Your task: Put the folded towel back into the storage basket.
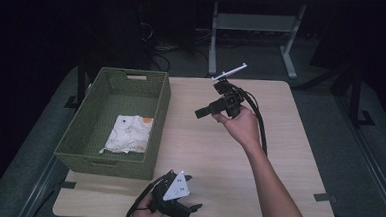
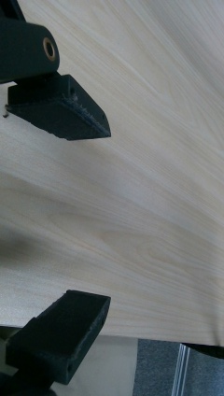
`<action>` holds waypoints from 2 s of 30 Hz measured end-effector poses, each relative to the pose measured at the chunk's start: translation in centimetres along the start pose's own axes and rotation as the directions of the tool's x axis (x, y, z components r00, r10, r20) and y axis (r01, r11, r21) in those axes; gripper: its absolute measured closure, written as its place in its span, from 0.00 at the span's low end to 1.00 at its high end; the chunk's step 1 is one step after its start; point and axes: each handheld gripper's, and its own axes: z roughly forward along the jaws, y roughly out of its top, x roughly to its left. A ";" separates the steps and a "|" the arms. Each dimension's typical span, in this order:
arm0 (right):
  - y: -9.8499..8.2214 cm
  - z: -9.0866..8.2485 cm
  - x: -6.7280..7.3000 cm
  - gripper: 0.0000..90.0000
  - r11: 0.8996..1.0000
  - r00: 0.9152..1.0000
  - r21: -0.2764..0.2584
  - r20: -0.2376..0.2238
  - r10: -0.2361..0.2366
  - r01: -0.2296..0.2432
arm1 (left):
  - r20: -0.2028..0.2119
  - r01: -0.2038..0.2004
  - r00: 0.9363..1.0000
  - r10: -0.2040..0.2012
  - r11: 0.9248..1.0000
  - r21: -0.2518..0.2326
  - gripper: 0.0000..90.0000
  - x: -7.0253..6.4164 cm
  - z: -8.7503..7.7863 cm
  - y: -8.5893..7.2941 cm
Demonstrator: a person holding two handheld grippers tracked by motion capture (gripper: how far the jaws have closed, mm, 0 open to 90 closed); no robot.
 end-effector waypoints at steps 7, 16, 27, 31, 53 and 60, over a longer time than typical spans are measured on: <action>-1.2 -0.5 -0.8 0.45 1.000 1.000 0.001 0.007 0.016 -0.016 | -0.001 -0.003 1.000 0.003 1.000 0.004 0.18 0.0 -0.1 0.0; -2.5 -1.3 -1.8 0.43 0.999 0.999 -0.001 0.013 0.036 -0.036 | 0.000 -0.005 1.000 0.005 1.000 0.006 0.18 0.0 0.1 0.0; -4.4 -1.7 -3.0 0.41 0.998 0.998 -0.002 0.016 0.063 -0.063 | -0.001 -0.007 1.000 0.007 1.000 0.007 0.18 0.0 0.1 0.0; -5.1 -1.8 -3.4 0.40 0.997 0.997 -0.004 0.012 0.080 -0.080 | 0.000 -0.001 1.000 0.001 1.000 0.006 0.18 0.0 0.1 0.0; -9.2 -2.8 -5.7 0.39 0.990 0.990 -0.014 0.011 0.140 -0.140 | 0.000 -0.001 1.000 0.001 1.000 0.011 0.18 0.0 0.2 0.0; -11.0 -3.3 -6.7 0.39 0.985 0.985 -0.018 0.013 0.172 -0.172 | 0.001 0.001 1.000 -0.001 1.000 0.012 0.18 0.0 0.3 0.0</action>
